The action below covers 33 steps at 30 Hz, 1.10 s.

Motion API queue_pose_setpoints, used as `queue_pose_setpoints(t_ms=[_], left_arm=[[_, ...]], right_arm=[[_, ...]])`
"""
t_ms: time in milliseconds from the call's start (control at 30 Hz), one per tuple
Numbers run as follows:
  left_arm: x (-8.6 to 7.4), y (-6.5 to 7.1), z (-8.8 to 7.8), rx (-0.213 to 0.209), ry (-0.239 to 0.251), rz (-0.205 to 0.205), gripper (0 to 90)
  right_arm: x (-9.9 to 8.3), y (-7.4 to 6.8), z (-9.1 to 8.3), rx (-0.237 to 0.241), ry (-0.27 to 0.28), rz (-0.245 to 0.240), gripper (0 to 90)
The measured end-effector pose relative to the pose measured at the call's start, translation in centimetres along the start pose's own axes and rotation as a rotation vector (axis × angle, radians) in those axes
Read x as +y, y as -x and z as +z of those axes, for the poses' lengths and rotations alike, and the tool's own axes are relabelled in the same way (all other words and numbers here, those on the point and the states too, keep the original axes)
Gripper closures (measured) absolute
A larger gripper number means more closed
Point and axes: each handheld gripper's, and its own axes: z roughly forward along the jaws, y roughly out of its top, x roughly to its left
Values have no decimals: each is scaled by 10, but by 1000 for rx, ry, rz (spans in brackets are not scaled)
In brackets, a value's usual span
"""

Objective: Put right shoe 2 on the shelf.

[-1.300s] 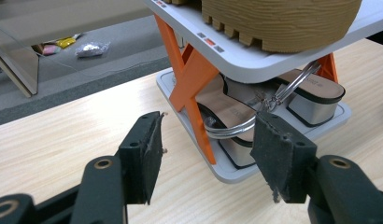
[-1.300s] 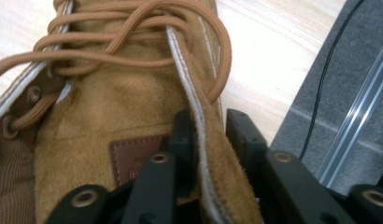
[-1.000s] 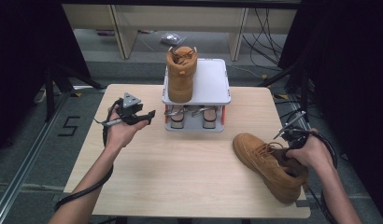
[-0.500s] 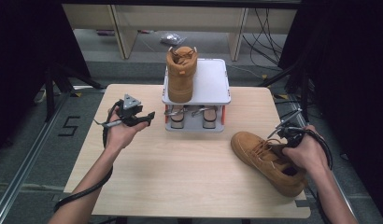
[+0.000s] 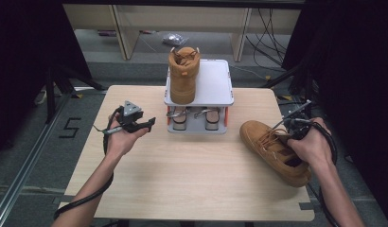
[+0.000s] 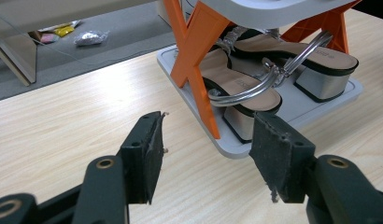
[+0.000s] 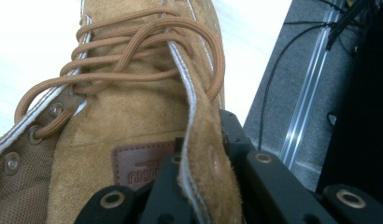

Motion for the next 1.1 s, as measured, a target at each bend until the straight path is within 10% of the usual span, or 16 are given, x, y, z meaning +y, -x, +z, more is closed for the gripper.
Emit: queue_pose_setpoints(t_ms=[300, 367, 1100], left_arm=[[-7, -3, -4, 13, 0, -6, 428], [-9, -3, -4, 8, 4, -9, 428], [-21, -5, -4, 15, 1, -22, 424]], right_arm=[[7, -2, -5, -26, 12, 72, 856], [9, 4, -4, -23, 37, 18, 856], [23, 11, -18, -37, 122, 42, 856]])
